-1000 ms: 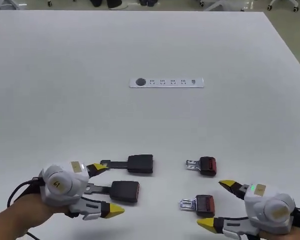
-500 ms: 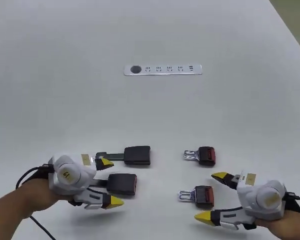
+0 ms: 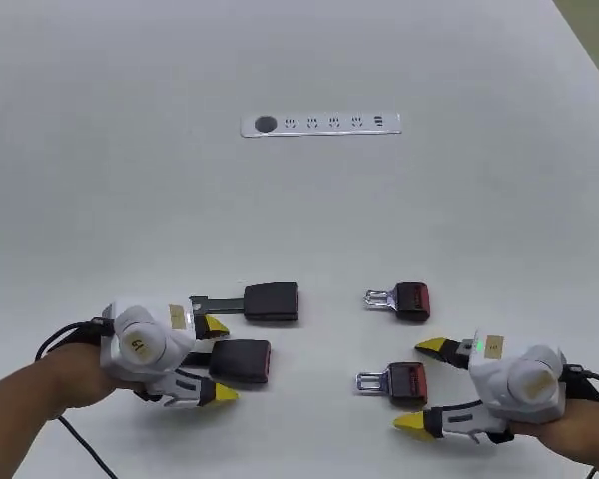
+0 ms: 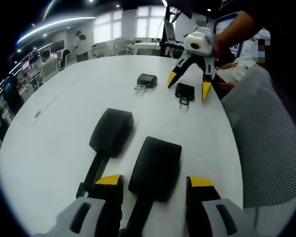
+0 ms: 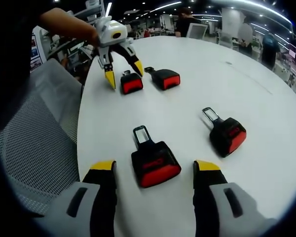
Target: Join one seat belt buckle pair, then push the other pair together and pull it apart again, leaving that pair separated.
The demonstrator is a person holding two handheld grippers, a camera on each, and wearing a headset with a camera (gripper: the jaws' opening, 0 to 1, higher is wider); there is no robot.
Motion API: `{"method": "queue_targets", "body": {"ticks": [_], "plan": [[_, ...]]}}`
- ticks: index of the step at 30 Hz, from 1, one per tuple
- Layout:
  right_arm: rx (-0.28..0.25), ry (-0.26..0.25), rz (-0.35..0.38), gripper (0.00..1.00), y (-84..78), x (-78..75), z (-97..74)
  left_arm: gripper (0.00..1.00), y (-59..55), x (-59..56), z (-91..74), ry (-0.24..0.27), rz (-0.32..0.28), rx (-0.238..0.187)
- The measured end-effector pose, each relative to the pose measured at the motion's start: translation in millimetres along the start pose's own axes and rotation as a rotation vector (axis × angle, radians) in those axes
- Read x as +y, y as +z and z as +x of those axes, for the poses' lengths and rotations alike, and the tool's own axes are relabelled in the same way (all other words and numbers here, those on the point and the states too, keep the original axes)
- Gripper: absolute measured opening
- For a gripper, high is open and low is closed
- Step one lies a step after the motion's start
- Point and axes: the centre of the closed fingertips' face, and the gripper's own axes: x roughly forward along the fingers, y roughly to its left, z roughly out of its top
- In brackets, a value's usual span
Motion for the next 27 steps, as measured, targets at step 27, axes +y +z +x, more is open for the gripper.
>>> {"method": "queue_targets", "body": {"ticks": [27], "plan": [[0.035, 0.022, -0.064, 0.37, 1.9, -5.9, 5.4, 0.36, -3.9, 4.8, 9.9, -0.022, 0.121, 0.042]]}}
